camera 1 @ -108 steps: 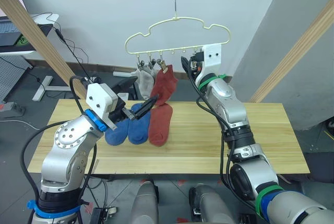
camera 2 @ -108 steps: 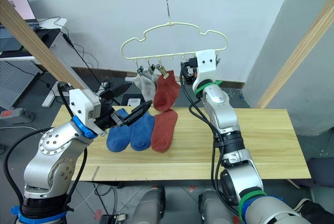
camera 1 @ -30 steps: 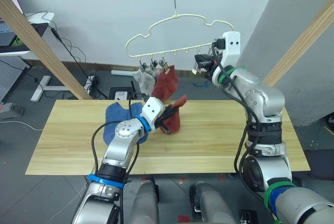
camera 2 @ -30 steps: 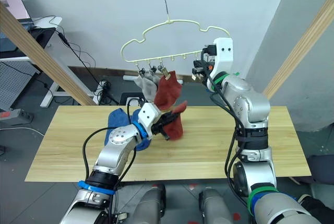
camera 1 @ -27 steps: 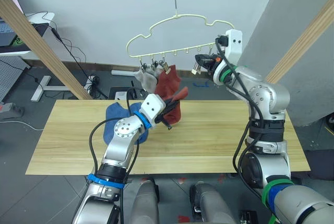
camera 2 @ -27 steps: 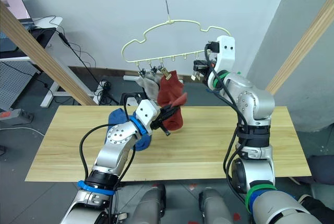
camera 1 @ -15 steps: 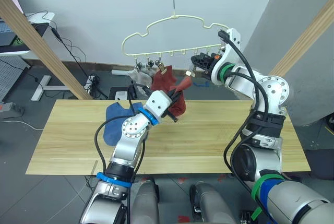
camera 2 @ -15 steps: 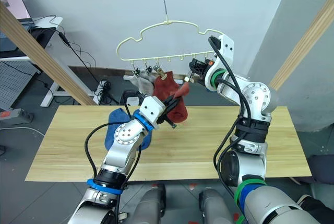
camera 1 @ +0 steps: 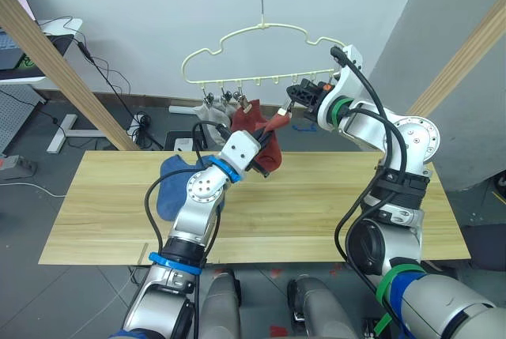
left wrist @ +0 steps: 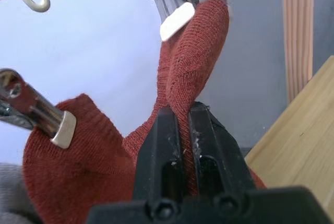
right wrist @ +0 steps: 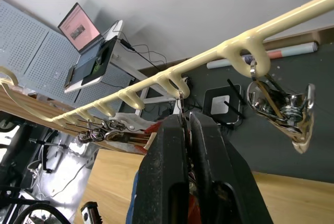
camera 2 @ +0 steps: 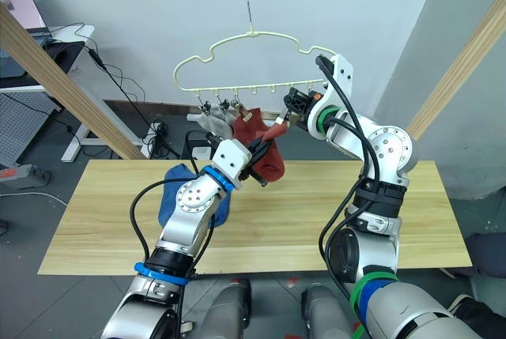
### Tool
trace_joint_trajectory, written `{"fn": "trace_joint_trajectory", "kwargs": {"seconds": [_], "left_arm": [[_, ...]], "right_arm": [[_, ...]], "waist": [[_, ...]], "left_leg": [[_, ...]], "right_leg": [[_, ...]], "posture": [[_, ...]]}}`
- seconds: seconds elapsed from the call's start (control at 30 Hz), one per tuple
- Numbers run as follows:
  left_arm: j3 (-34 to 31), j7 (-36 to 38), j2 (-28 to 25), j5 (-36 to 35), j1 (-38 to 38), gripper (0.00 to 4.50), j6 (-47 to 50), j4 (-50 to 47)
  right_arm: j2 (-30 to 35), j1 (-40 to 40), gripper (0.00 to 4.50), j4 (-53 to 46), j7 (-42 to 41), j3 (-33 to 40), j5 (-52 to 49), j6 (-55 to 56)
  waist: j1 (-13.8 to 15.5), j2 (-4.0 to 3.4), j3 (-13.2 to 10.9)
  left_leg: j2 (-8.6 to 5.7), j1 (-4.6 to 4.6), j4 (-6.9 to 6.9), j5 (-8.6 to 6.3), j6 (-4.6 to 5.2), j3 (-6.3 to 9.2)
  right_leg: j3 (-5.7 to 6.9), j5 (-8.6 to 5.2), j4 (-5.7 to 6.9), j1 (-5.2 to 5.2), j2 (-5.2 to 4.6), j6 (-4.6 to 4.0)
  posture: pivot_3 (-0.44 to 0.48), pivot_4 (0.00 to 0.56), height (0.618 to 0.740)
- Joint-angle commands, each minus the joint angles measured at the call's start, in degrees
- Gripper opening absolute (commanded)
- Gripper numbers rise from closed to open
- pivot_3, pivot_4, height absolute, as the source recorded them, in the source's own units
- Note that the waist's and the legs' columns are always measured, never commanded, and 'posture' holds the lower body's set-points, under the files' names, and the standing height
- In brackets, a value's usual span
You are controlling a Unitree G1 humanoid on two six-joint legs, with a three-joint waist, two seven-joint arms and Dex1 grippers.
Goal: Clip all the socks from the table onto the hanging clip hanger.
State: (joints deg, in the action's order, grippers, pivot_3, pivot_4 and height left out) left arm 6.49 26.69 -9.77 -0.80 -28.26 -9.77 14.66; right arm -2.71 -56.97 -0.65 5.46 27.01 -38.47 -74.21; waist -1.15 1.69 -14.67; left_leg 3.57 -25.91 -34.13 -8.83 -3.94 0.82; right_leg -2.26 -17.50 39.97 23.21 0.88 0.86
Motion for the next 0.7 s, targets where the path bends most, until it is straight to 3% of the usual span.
{"fn": "trace_joint_trajectory", "kwargs": {"seconds": [0.03, 0.1, 0.2, 0.37, 0.53, 0.7], "left_arm": [[0.35, -1.27, 1.05, 0.61, -2.27, 0.05, -2.09, 0.32], [0.5, -1.12, 1.32, 0.5, -2.64, 0.05, -2.27, 0.35], [0.76, -0.64, 1.33, 0.42, -2.57, 0.0, -2.68, 0.28], [0.81, 0.85, 1.32, -0.88, -1.93, 0.0, -2.27, -0.17], [1.45, 4.86, 2.72, -5.12, -1.28, 1.37, 2.86, -1.91], [0.75, 8.25, 3.19, -9.65, -1.12, 2.85, 11.8, -2.28]], "right_arm": [[-0.38, 0.06, 0.0, -1.59, 1.36, 0.45, -1.11, -1.1], [-0.23, 0.27, 0.0, -1.62, 1.17, 0.05, -1.54, -0.9], [0.54, 0.86, 0.84, -1.7, 0.42, -0.99, -1.68, -0.24], [1.79, 1.73, 2.66, -2.33, -0.75, -2.53, -1.78, 0.34], [9.01, 4.61, 4.31, -7.31, -7.98, -10.31, 0.25, 4.77], [16.25, 9.84, 4.33, -16.51, -14.29, -13.39, -1.32, 7.39]], "waist": [[0.0, 0.0, 0.0], [-0.03, 0.0, 0.0], [-0.09, 0.0, 0.0], [-0.43, 0.0, 0.0], [-0.44, 0.0, 0.0], [-0.58, 0.0, 0.0]], "left_leg": [[0.0, 0.0, 0.0, 0.0, 0.0, 0.01], [0.0, -0.01, 0.0, 0.0, 0.0, 0.01], [0.0, -0.01, 0.01, 0.0, 0.0, 0.0], [0.02, -0.02, 0.05, 0.0, 0.0, -0.02], [0.01, -0.02, 0.05, 0.0, 0.0, -0.04], [-0.02, -0.1, 0.02, 0.0, 0.0, -0.03]], "right_leg": [[0.01, 0.0, 0.0, 0.0, 0.0, 0.0], [0.01, 0.0, 0.0, 0.0, 0.01, 0.0], [0.01, 0.0, -0.01, 0.0, 0.01, 0.0], [-0.01, 0.0, -0.01, 0.05, 0.02, 0.0], [-0.02, 0.0, -0.01, 0.06, 0.02, 0.0], [-0.02, -0.01, -0.08, 0.06, 0.02, 0.02]], "posture": [[0.006, 0.24, 0.74], [0.007, 0.239, 0.74], [0.01, 0.238, 0.74], [0.006, 0.236, 0.74], [0.003, 0.234, 0.74], [-0.013, 0.231, 0.74]]}}
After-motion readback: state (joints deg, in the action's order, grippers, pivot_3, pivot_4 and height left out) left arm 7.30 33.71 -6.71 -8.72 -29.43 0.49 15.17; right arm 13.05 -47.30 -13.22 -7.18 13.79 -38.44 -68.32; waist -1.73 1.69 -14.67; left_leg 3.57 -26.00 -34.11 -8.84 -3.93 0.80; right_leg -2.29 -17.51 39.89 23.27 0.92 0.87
